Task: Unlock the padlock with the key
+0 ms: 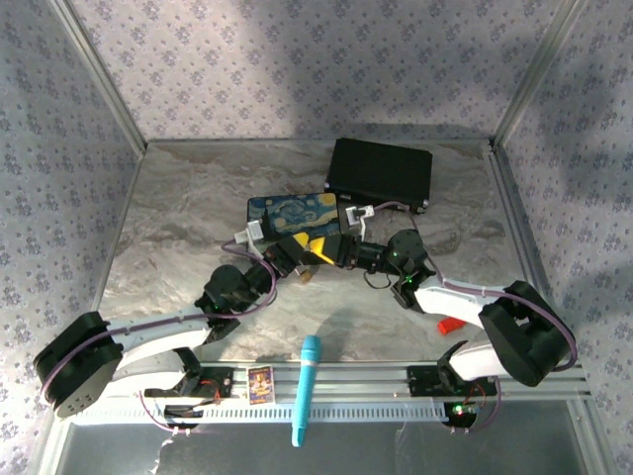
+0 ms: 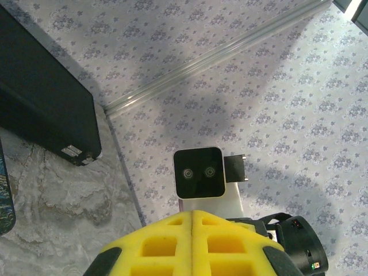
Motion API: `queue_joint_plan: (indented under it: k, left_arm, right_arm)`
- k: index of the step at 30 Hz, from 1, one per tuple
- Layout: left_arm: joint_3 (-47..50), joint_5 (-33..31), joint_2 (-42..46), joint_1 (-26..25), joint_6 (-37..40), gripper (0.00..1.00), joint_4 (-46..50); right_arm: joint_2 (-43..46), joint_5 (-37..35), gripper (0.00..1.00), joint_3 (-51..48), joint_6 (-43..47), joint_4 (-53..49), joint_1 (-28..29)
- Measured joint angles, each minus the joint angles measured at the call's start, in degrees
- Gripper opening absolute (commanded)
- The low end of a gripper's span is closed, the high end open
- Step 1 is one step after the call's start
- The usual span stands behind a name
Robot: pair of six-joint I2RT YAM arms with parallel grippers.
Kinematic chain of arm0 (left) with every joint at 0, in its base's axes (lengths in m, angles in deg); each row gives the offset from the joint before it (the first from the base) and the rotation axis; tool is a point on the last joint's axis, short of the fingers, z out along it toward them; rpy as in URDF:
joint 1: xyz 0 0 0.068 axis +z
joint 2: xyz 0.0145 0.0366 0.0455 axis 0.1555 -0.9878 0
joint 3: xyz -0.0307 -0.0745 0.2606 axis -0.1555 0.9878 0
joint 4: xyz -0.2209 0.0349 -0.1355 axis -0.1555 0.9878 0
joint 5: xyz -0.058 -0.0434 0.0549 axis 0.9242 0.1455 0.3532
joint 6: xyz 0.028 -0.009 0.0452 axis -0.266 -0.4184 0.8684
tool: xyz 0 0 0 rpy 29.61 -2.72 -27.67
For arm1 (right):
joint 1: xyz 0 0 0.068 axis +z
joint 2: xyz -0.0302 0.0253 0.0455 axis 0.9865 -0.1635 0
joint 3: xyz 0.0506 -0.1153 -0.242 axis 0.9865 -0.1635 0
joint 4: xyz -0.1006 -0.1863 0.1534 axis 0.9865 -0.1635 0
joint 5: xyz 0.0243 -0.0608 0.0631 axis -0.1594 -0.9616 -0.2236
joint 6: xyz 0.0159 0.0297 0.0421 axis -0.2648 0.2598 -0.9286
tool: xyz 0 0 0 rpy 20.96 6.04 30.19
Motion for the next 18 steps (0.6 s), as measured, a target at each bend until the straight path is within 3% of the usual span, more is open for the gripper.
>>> queue_joint_plan:
  k: [9,10,12,14,15,18]
  left_arm:
    - [0.0,0.0,-1.2,0.0,-0.6,0.0,-1.4]
    - [0.0,0.0,-1.3,0.0,-0.8,0.14,-1.3]
    - [0.0,-0.2,-1.4,0.0,-1.1,0.6,-0.5]
    - [0.0,-1.5,-1.0,0.0,-1.5,0.93,2.1]
    - [0.0,-2.3,-0.3,0.0,-1.7,0.99,4.1]
    - [-0.1,-5.9,4.2,0.0,-1.7,1.0,14.4]
  right_arm:
    - [0.0,-0.2,0.0,-0.7,-0.1,-0.1,-0.8]
    - [0.0,-0.2,0.0,-0.9,-0.1,-0.2,-1.0]
    - [0.4,-0.2,0.0,-1.1,0.3,-1.0,-1.1]
    - [1.9,-0.3,0.0,-1.6,1.6,-3.2,-1.5]
    - [3.1,-0.4,0.0,-2.0,2.4,-4.5,-1.9]
    - [7.0,-0.7,0.0,-3.5,5.3,-9.9,-3.3]
